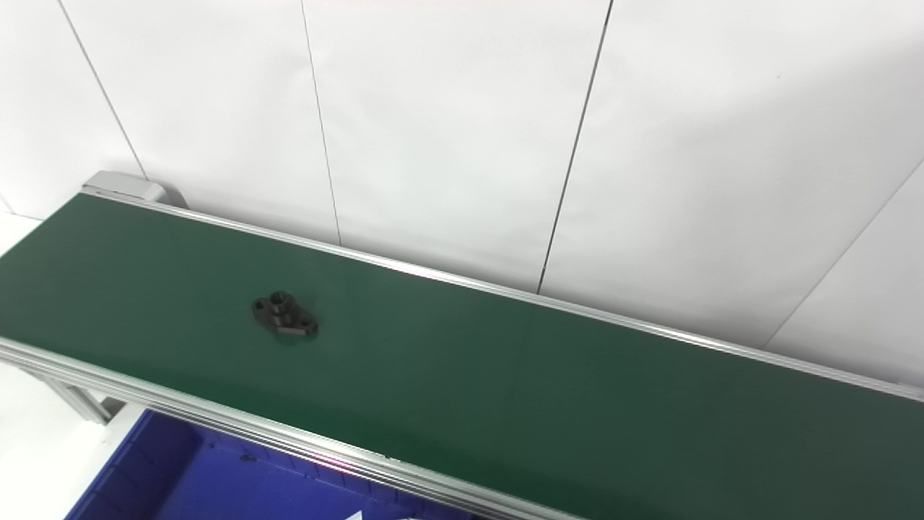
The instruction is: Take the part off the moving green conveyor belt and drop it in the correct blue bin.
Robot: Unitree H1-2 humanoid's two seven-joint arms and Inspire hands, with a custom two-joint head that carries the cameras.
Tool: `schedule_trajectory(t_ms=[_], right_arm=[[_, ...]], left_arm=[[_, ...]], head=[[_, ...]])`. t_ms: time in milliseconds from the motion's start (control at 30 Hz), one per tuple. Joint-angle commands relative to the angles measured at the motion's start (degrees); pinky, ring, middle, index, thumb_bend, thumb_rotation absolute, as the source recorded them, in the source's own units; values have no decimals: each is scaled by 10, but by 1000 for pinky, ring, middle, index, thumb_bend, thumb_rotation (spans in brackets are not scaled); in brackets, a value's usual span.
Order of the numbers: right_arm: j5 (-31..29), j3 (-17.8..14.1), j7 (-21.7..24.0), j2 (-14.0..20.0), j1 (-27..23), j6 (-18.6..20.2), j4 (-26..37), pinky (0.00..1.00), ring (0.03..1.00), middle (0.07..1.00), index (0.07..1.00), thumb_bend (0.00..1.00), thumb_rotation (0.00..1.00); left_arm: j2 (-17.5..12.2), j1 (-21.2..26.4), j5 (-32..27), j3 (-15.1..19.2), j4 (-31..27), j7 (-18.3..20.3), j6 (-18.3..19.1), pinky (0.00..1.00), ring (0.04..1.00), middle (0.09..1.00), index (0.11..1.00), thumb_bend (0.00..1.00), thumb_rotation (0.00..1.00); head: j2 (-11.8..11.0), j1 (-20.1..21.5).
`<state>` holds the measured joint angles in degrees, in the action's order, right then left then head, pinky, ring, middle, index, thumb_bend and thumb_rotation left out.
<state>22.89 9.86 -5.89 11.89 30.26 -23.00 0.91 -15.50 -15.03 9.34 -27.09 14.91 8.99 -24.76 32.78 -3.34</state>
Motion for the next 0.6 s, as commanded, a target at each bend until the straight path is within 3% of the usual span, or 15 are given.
schedule_trajectory(t_ms=[0,200,233,400,433,567], right_arm=[[-7,3,-27,0,8,-38,28,684,748,769,820,872,191],[-31,34,-54,16,13,-39,68,707,754,781,828,869,204],[-30,36,-56,18,14,-39,77,710,752,781,832,871,217],[-15,33,-64,15,14,-39,109,708,744,779,828,900,284],[-17,31,-64,13,15,-39,116,707,743,778,828,902,290],[-19,30,-62,5,12,-38,139,756,777,797,843,873,268]], left_arm=[[-2,-1,-8,2,-20,-3,-22,739,839,873,841,901,197],[-6,-6,-17,10,-32,7,-21,781,863,895,867,898,202],[-7,-7,-18,11,-35,10,-21,789,870,898,873,904,204],[-12,-12,-25,18,-51,18,-22,815,886,916,902,893,186],[-14,-14,-28,20,-55,21,-22,819,887,917,906,891,186],[-21,-13,-41,29,-57,32,-22,831,894,924,915,861,222]], head=[[12,13],[42,47],[58,59],[84,72],[104,83],[127,110]])
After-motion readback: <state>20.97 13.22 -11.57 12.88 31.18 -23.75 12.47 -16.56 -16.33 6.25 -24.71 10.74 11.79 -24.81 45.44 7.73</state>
